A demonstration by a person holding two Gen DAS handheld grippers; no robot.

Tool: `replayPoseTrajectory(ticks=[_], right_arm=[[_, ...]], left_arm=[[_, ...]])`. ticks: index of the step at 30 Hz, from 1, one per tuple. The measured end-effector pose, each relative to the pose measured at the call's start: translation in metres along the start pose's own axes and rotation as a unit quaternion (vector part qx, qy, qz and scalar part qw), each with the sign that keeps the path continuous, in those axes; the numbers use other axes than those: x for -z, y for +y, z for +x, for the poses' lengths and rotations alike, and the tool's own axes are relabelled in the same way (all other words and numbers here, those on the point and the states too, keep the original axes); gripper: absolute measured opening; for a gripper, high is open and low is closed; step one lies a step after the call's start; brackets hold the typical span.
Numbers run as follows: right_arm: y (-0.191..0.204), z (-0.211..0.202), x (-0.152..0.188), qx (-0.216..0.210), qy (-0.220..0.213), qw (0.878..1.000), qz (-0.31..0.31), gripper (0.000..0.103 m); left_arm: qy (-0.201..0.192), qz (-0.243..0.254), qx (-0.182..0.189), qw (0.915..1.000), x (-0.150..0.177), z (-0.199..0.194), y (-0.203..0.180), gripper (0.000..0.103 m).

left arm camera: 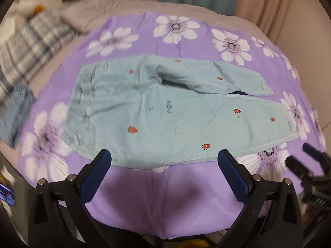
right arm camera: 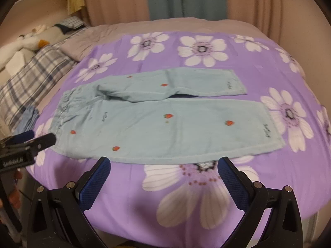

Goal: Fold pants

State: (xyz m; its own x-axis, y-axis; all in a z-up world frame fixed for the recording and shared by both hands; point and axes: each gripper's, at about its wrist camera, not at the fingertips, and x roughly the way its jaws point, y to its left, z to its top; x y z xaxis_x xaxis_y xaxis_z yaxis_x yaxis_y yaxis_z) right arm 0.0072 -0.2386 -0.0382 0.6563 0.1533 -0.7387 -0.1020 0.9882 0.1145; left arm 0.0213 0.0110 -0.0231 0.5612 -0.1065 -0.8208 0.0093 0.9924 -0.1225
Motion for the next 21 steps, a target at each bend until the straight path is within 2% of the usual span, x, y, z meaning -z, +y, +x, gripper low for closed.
replayPoseTrajectory(ticks=[4, 7, 11, 14, 18, 20, 21], right_arm=[[0.031, 0.026, 0.006, -0.007, 0.003, 0.998, -0.063, 0.102], [0.059, 0.041, 0.014, -0.01, -0.006, 0.991, -0.133, 0.102], [0.101, 0.067, 0.031, 0.0, -0.023, 0.968, -0.25, 0.102], [0.122, 0.086, 0.041, -0.005, -0.034, 0.95, -0.311, 0.102], [0.141, 0.106, 0.047, -0.005, -0.05, 0.931, -0.361, 0.102], [0.149, 0.115, 0.048, -0.003, -0.061, 0.924, -0.377, 0.093], [0.152, 0.119, 0.047, -0.004, -0.065, 0.921, -0.383, 0.085]], left_arm=[[0.017, -0.102, 0.025, 0.9943, 0.011, 0.028, 0.047, 0.103], [0.019, -0.187, 0.035, 0.9815, 0.021, 0.042, 0.089, 0.102], [-0.008, -0.265, 0.02, 0.9639, 0.028, 0.051, 0.133, 0.102], [-0.012, -0.294, 0.01, 0.9558, 0.025, 0.063, 0.149, 0.101], [-0.017, -0.315, 0.011, 0.949, 0.018, 0.082, 0.165, 0.098], [-0.027, -0.311, -0.002, 0.9502, 0.009, 0.087, 0.167, 0.095], [-0.032, -0.305, -0.009, 0.9517, 0.006, 0.088, 0.168, 0.087]])
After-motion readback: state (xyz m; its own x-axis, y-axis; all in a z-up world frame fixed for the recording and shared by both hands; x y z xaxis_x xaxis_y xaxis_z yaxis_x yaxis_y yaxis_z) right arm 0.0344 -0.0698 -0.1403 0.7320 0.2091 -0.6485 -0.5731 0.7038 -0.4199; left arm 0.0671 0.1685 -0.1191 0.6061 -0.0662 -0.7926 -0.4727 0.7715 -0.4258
